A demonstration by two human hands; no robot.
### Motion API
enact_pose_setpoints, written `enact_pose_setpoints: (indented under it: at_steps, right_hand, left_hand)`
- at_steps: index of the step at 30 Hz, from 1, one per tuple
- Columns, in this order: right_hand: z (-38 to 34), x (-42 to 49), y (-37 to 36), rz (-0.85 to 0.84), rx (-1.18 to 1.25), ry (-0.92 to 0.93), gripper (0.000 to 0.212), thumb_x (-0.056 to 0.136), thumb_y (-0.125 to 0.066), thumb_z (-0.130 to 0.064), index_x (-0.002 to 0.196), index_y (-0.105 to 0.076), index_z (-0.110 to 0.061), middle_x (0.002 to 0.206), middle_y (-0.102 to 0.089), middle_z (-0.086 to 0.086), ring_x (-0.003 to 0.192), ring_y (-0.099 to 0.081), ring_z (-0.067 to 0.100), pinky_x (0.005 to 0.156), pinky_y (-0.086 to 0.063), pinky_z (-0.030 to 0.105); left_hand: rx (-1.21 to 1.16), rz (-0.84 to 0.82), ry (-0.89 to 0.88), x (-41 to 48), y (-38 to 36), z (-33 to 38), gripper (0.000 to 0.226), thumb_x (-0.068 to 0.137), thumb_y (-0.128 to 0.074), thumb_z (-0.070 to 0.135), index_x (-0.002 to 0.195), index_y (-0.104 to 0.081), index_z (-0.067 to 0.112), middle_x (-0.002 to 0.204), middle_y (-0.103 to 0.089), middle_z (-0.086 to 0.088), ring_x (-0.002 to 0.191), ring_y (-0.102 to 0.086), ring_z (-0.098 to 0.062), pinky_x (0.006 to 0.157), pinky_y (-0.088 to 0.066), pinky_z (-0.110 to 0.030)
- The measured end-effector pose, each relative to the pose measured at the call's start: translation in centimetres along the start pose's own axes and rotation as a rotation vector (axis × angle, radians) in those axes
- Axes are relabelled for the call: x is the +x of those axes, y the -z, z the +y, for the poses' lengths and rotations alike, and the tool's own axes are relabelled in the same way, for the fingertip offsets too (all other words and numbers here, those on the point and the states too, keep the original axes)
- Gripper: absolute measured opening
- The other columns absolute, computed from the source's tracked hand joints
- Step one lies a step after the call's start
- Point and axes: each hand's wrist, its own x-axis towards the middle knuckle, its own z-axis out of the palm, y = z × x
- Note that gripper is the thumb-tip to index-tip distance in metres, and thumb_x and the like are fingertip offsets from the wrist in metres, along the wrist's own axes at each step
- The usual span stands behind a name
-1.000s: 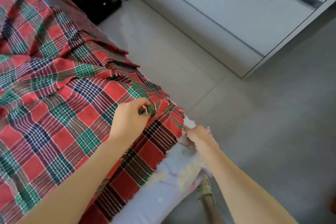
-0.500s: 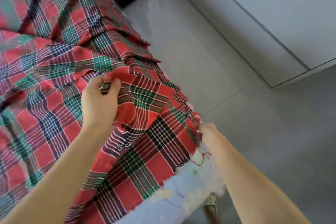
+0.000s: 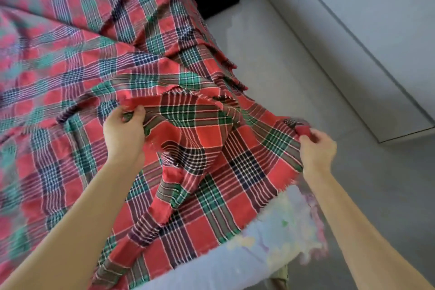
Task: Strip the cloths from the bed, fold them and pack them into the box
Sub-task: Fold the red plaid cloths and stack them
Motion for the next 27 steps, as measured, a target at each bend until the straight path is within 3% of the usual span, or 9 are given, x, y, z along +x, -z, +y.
enact_pose_setpoints:
  at_steps: [3, 6, 8, 11, 13, 16, 20, 23, 27]
  right_hand:
    - [-4.0, -7.7, 1.0, -0.089, -0.171, 0.693, 0.022, 0.081, -0.061, -0.001, 0.101, -0.071, -0.003, 0.088, -0.061, -0.008, 0.079, -0.058, 0.007, 0.074, -0.038, 0.011]
    - [-2.5, -15.2, -0.1, -0.314, -0.397, 1.032, 0.018, 0.074, -0.06, -0.008, 0.088, -0.072, -0.01, 0.078, -0.068, -0.005, 0.067, -0.06, 0.01, 0.06, -0.046, 0.019]
    - [0.4, -17.5, -1.3, -0.522, -0.706, 1.065, 0.026, 0.05, -0.077, -0.004, 0.071, -0.067, -0.017, 0.061, -0.061, -0.007, 0.051, -0.056, 0.012, 0.04, -0.038, 0.021]
    - [3.6, -18.6, -3.0, -0.696, -1.156, 0.949, 0.044, 0.034, -0.087, -0.008, 0.068, -0.063, -0.02, 0.06, -0.058, -0.005, 0.05, -0.058, 0.015, 0.041, -0.04, 0.024]
    - [4.2, -19.0, -3.6, -0.696, -1.213, 0.91, 0.049, 0.032, -0.091, -0.014, 0.071, -0.062, -0.019, 0.062, -0.059, -0.001, 0.052, -0.058, 0.021, 0.044, -0.044, 0.03]
    - [3.3, -19.5, -4.1, -0.605, -1.162, 0.962, 0.045, 0.041, -0.092, -0.036, 0.065, -0.06, -0.017, 0.061, -0.057, 0.0, 0.053, -0.055, 0.02, 0.046, -0.044, 0.031]
    - [2.8, -20.3, -6.4, -0.535, -1.222, 1.085, 0.07, 0.046, -0.087, -0.053, 0.096, -0.069, -0.007, 0.082, -0.065, 0.01, 0.072, -0.061, 0.027, 0.058, -0.051, 0.038]
    - [3.8, -20.2, -8.7, -0.573, -1.374, 1.096, 0.074, 0.051, -0.089, -0.035, 0.113, -0.065, -0.002, 0.087, -0.064, 0.018, 0.071, -0.061, 0.031, 0.053, -0.051, 0.04]
    - [3.0, -19.4, -10.6, -0.568, -1.375, 1.097, 0.054, 0.04, -0.087, -0.005, 0.091, -0.07, 0.001, 0.068, -0.061, 0.016, 0.054, -0.059, 0.027, 0.037, -0.043, 0.03]
  left_hand:
    - [-0.112, 0.158, -0.041, 1.2, 4.4, 1.2, 0.017, 0.089, -0.06, 0.017, 0.075, -0.061, 0.025, 0.083, -0.066, 0.001, 0.08, -0.066, -0.023, 0.073, -0.057, -0.037]
    - [-0.219, 0.295, -0.075, 4.2, 10.4, 0.2, 0.011, 0.09, -0.057, 0.022, 0.079, -0.058, 0.025, 0.079, -0.061, 0.007, 0.071, -0.062, -0.009, 0.067, -0.054, -0.026]
    - [-0.308, 0.293, -0.049, 8.4, 14.6, -4.3, 0.015, 0.09, -0.053, 0.042, 0.084, -0.056, 0.029, 0.076, -0.055, 0.013, 0.07, -0.056, -0.004, 0.076, -0.052, -0.031]
    - [-0.314, 0.382, -0.001, 8.8, 18.5, -5.9, 0.021, 0.078, -0.059, 0.054, 0.084, -0.061, 0.034, 0.087, -0.06, 0.01, 0.084, -0.06, -0.016, 0.084, -0.053, -0.043]
    - [-0.259, 0.402, -0.042, 5.6, 18.6, -3.7, 0.008, 0.084, -0.061, 0.035, 0.081, -0.061, 0.028, 0.086, -0.064, 0.006, 0.084, -0.063, -0.019, 0.078, -0.056, -0.035]
    - [-0.261, 0.415, -0.047, 3.2, 18.4, -2.7, 0.005, 0.081, -0.065, 0.028, 0.078, -0.062, 0.025, 0.085, -0.066, 0.002, 0.083, -0.065, -0.023, 0.079, -0.056, -0.043]
    - [-0.282, 0.353, 0.003, 2.3, 18.6, -3.6, 0.02, 0.09, -0.061, 0.02, 0.072, -0.056, 0.027, 0.076, -0.063, 0.009, 0.067, -0.065, -0.008, 0.065, -0.059, -0.035]
    - [-0.287, 0.296, -0.015, 1.6, 18.6, -4.0, 0.02, 0.092, -0.06, 0.017, 0.074, -0.057, 0.025, 0.078, -0.064, 0.01, 0.071, -0.067, -0.008, 0.069, -0.059, -0.034]
    - [-0.283, 0.226, -0.02, 1.6, 19.5, -4.1, 0.014, 0.091, -0.062, 0.019, 0.077, -0.061, 0.021, 0.084, -0.067, 0.005, 0.081, -0.069, -0.014, 0.079, -0.058, -0.035]
